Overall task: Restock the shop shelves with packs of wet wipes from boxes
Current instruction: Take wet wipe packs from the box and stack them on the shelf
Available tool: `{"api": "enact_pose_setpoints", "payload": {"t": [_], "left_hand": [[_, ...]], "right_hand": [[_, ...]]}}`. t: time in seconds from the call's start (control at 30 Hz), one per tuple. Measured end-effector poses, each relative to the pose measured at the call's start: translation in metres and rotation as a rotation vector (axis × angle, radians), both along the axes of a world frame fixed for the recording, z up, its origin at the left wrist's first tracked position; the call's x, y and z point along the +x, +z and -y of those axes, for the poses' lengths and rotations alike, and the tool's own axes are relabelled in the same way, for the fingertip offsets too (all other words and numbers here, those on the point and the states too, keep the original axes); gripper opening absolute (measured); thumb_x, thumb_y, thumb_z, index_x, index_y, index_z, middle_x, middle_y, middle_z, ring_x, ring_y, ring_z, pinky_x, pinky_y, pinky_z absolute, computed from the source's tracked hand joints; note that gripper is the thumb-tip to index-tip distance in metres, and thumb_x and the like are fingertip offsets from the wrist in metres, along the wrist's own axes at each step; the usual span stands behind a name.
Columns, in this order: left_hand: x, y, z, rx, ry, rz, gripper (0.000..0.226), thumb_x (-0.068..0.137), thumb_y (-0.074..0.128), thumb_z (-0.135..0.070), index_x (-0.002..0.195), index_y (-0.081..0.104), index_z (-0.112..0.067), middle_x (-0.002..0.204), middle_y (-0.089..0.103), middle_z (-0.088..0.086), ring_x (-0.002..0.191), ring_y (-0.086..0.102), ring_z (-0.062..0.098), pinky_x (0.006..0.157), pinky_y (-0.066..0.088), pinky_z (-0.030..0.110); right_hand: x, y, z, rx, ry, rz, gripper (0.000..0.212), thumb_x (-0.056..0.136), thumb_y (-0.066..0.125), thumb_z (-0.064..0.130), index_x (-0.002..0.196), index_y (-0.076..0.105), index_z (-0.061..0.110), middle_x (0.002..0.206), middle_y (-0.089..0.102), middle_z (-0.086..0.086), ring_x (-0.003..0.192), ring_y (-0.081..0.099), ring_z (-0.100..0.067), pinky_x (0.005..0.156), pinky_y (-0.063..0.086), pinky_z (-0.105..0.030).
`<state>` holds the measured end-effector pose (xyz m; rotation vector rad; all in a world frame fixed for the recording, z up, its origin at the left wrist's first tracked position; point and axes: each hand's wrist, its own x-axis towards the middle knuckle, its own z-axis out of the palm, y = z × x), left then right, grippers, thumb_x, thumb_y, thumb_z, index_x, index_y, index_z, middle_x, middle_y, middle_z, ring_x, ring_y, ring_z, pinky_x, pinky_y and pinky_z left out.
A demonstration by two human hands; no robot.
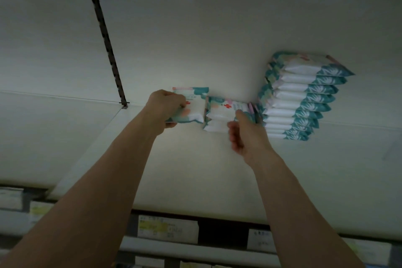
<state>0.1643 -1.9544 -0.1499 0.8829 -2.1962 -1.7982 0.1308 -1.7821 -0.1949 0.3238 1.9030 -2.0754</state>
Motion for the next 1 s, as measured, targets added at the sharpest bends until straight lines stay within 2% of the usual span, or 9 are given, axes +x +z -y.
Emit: {"api": "enact_pose_setpoints", "payload": {"t": [0.1, 0.2, 0.23, 0.37, 0.47, 0.6, 0.77, 0.87, 1.0], "left_hand": [[0.002, 0.005, -0.011, 0.012, -0.159, 0.034, 0.012, 0.087, 0.062, -0.01, 0.095, 0.055, -0.016, 0.089, 0.061, 0.004, 0.076, 0.059, 0.015, 0.066, 0.05, 0.028], [-0.003, 0.004, -0.016, 0.103, -0.238, 0.033, 0.049, 0.084, 0.068, -0.011, 0.128, 0.047, -0.014, 0.113, 0.062, 0.009, 0.088, 0.062, 0.018, 0.064, 0.054, 0.029], [-0.003, 0.005, -0.016, 0.192, -0.229, 0.005, 0.052, 0.083, 0.069, -0.011, 0.13, 0.047, -0.01, 0.118, 0.063, 0.013, 0.087, 0.065, 0.019, 0.06, 0.055, 0.029], [-0.002, 0.002, -0.022, 0.515, -0.274, -0.075, 0.029, 0.085, 0.067, -0.008, 0.113, 0.062, -0.003, 0.1, 0.071, 0.018, 0.073, 0.07, 0.021, 0.062, 0.06, 0.028], [-0.01, 0.001, -0.033, 0.399, -0.337, -0.014, 0.025, 0.087, 0.062, -0.001, 0.111, 0.062, -0.005, 0.091, 0.071, 0.013, 0.073, 0.069, 0.02, 0.069, 0.06, 0.029], [-0.028, 0.006, -0.042, 0.208, -0.26, 0.034, 0.028, 0.087, 0.059, 0.003, 0.115, 0.06, -0.002, 0.096, 0.067, 0.016, 0.078, 0.065, 0.022, 0.081, 0.057, 0.034], [-0.049, 0.005, -0.052, -0.078, -0.218, 0.099, 0.012, 0.083, 0.061, 0.009, 0.087, 0.059, -0.003, 0.082, 0.058, 0.013, 0.06, 0.056, 0.017, 0.053, 0.055, 0.023], [-0.06, -0.001, -0.053, -0.247, -0.209, 0.09, 0.021, 0.077, 0.065, 0.007, 0.097, 0.066, 0.001, 0.079, 0.06, 0.015, 0.063, 0.058, 0.023, 0.067, 0.055, 0.032], [-0.062, -0.004, -0.053, -0.349, -0.244, 0.103, 0.022, 0.081, 0.067, -0.006, 0.103, 0.066, -0.003, 0.084, 0.061, 0.01, 0.068, 0.055, 0.021, 0.057, 0.045, 0.026]], "right_hand": [[0.008, 0.015, 0.014, 0.046, 0.195, -0.053, 0.034, 0.09, 0.057, 0.049, 0.081, 0.064, 0.017, 0.054, 0.063, 0.006, 0.045, 0.054, -0.004, 0.043, 0.038, -0.017], [0.009, 0.024, 0.016, 0.014, 0.199, -0.109, 0.017, 0.09, 0.064, 0.028, 0.077, 0.061, 0.016, 0.046, 0.053, 0.004, 0.039, 0.044, -0.003, 0.036, 0.031, -0.016], [0.008, 0.025, 0.015, -0.044, 0.153, -0.111, 0.015, 0.089, 0.064, 0.02, 0.076, 0.06, 0.014, 0.045, 0.051, 0.003, 0.037, 0.042, -0.003, 0.034, 0.031, -0.015], [0.0, 0.03, 0.009, -0.287, 0.017, -0.083, 0.005, 0.09, 0.063, 0.01, 0.086, 0.061, 0.012, 0.057, 0.062, 0.0, 0.042, 0.056, -0.004, 0.041, 0.048, -0.016], [-0.002, 0.027, 0.003, -0.28, 0.06, -0.038, 0.013, 0.095, 0.057, 0.016, 0.107, 0.059, 0.01, 0.076, 0.068, -0.007, 0.058, 0.064, -0.01, 0.048, 0.053, -0.02], [-0.005, 0.022, -0.007, -0.163, 0.088, 0.006, 0.015, 0.098, 0.051, 0.022, 0.096, 0.06, 0.011, 0.07, 0.067, -0.005, 0.051, 0.062, -0.008, 0.042, 0.048, -0.015], [-0.014, 0.013, -0.015, -0.018, 0.044, -0.042, 0.019, 0.096, 0.052, 0.014, 0.079, 0.059, 0.007, 0.059, 0.063, -0.005, 0.036, 0.055, -0.005, 0.037, 0.041, -0.012], [-0.021, 0.011, -0.02, 0.081, 0.028, -0.097, 0.024, 0.093, 0.055, 0.011, 0.071, 0.06, 0.007, 0.05, 0.061, -0.002, 0.035, 0.053, -0.005, 0.037, 0.039, -0.012], [-0.023, 0.004, -0.025, 0.224, 0.026, -0.154, 0.024, 0.091, 0.058, 0.015, 0.068, 0.06, 0.009, 0.058, 0.062, -0.008, 0.043, 0.054, -0.012, 0.037, 0.036, -0.016]]}}
